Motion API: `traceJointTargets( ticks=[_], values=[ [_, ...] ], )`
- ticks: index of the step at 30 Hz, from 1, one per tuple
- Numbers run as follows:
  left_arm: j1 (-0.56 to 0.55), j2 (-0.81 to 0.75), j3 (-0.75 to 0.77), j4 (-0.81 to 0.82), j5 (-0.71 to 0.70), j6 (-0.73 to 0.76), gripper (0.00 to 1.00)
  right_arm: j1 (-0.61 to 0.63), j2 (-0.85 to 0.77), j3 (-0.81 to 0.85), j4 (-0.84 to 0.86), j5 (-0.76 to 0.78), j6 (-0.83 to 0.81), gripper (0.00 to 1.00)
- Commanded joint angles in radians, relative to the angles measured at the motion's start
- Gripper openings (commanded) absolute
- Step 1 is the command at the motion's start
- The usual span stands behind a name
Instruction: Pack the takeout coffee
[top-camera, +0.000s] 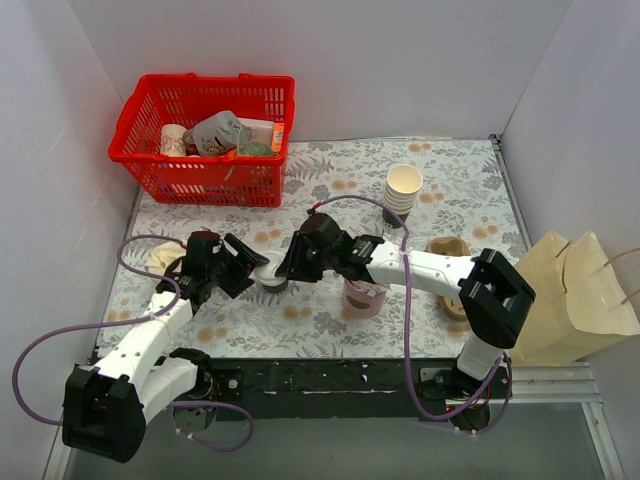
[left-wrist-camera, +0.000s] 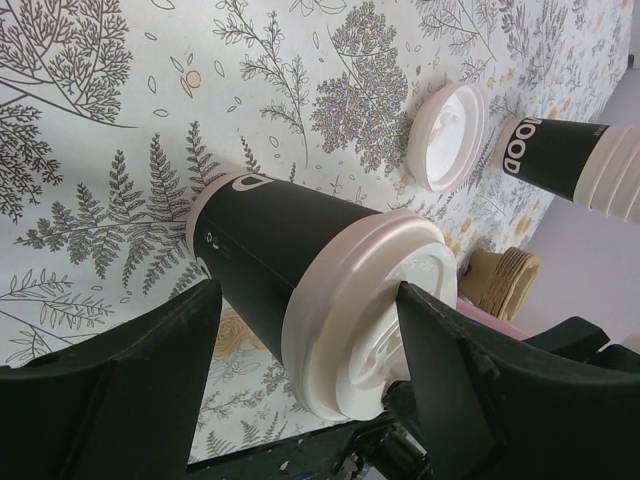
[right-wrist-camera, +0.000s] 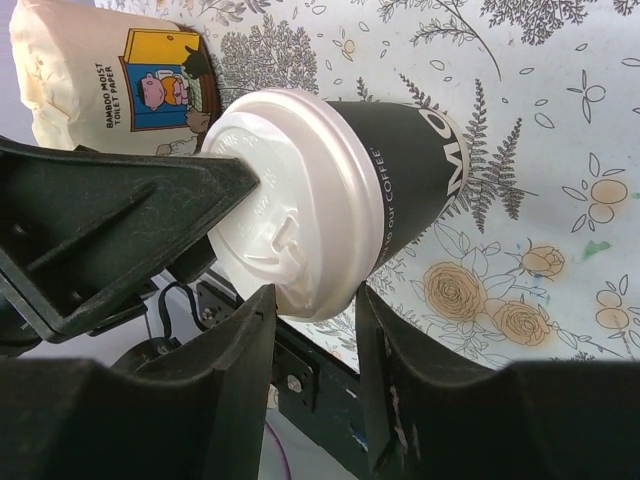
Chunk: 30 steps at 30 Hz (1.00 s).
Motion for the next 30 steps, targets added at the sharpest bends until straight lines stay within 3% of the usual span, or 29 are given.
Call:
traceJointTargets(
  ticks=[1,9,12,15,18,23,30],
  values=[
    [0.000,0.008,-0.038,-0.048,0.007,-0.006,0.68,0.013,-0.009,-0.054,0.043,-0.011,-0.011,0.41],
    [0.000,0.022,-0.072,-0.054,0.021,-0.043,0.54,0.044,0.015,-0.066,0.060,0.133,-0.176,0.33],
    [0.000,0.006,-0.076,-0.094,0.023,-0.052,0.54,0.032,0.040,-0.014,0.006,0.153,-0.221,0.33],
    [0.000,-0.033,-0.079,-0.136,0.026,-0.055,0.57,0.000,0.048,0.055,-0.081,0.168,-0.253,0.35],
    [0.000,-0.073,-0.085,-0.160,0.046,-0.055,0.60,-0.049,0.064,0.119,-0.129,0.090,-0.298,0.40],
    [0.000,-0.102,-0.101,-0.168,0.133,-0.066,0.68,-0.077,0.170,0.271,-0.225,-0.048,-0.414,0.40],
    [0.000,-0.173,-0.099,-0.194,0.145,-0.075,0.75,-0.077,0.247,0.380,-0.219,-0.139,-0.512,0.38]
  ],
)
